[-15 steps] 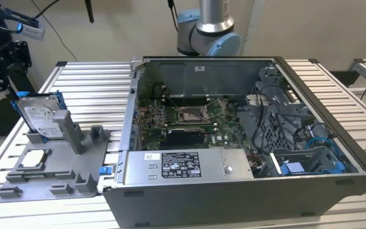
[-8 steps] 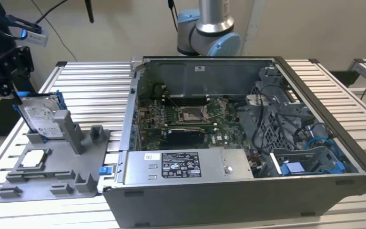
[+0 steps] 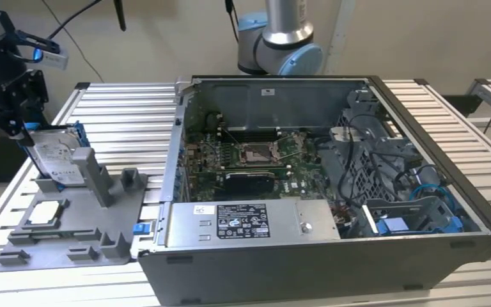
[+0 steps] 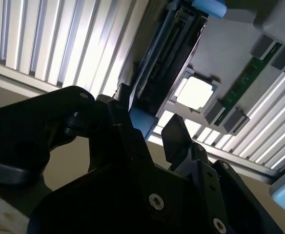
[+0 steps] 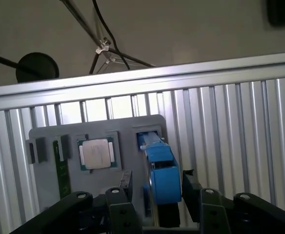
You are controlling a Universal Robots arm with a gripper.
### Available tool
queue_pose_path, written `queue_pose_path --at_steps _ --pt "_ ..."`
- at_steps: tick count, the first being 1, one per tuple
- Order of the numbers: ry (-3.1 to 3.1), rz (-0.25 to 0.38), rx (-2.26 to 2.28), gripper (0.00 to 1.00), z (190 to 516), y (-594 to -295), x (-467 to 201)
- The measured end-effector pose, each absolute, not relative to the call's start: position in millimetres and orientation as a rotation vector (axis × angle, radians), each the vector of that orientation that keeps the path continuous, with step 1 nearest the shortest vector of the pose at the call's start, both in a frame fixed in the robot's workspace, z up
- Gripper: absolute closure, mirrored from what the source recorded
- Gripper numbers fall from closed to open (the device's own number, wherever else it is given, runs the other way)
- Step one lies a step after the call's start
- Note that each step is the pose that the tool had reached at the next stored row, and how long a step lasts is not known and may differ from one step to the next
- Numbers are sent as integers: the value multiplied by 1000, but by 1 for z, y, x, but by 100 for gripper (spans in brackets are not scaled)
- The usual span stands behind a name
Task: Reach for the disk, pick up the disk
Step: 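Pick up the disk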
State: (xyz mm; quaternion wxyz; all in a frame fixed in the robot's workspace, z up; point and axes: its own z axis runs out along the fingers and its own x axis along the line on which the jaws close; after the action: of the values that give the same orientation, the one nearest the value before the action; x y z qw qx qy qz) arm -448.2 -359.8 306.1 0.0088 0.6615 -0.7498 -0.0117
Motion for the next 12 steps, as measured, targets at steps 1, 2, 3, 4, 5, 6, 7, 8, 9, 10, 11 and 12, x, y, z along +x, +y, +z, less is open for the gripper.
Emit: queue_pose_path --at_steps 1,2,3,4,5,6,7,8,9,10,11,12 --pt "-2337 -36 2072 0 304 -359 -448" --pt "-2332 -36 2078 0 303 -359 -448" --pt "-2327 -36 2084 0 301 -359 -448" --pt "-2322 -36 2090 0 299 -359 -448" --pt "-2316 -36 2096 0 297 -359 -448" --pt "-2312 -36 2101 0 295 -358 -448" --pt "-2307 -36 2106 0 293 -358 -448" --pt "-2301 -36 2112 0 292 -358 -448" --pt "-2296 -36 2118 0 290 -358 -448" --pt "-2291 -35 2124 0 288 -358 -448" --pt "-2285 -35 2130 0 286 -358 -448" --pt "-2280 -35 2136 0 284 -358 -448"
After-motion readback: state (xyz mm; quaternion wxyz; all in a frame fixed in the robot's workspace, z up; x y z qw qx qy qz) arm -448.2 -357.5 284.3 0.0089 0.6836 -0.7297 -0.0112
